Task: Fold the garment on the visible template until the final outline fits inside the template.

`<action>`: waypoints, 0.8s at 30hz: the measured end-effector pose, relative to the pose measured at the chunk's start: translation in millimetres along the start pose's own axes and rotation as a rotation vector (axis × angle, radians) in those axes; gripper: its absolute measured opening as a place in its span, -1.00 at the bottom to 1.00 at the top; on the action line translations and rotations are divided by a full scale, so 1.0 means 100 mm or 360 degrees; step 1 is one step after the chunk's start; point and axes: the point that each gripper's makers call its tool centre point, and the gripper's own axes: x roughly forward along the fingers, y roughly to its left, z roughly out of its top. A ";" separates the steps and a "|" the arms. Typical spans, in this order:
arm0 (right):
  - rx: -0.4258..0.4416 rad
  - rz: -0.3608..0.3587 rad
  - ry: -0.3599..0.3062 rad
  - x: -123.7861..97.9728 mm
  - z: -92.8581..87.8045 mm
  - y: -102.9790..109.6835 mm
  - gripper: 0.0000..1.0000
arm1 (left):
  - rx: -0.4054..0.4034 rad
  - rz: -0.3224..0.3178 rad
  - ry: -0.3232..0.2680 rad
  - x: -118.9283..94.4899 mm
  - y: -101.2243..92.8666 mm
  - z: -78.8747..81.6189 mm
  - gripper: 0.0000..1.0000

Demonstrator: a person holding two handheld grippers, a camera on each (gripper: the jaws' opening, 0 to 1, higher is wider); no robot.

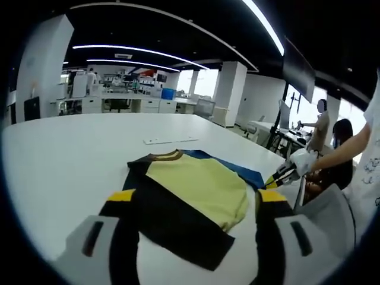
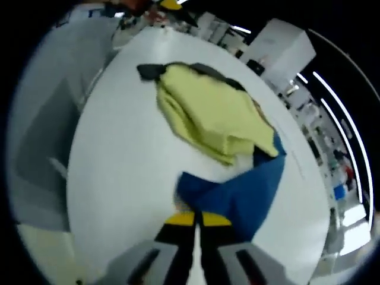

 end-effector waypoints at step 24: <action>0.0425 -0.0156 0.0121 0.31 0.05 -1.12 -0.99 | -0.0033 0.0009 -0.0027 -0.10 0.01 0.01 0.50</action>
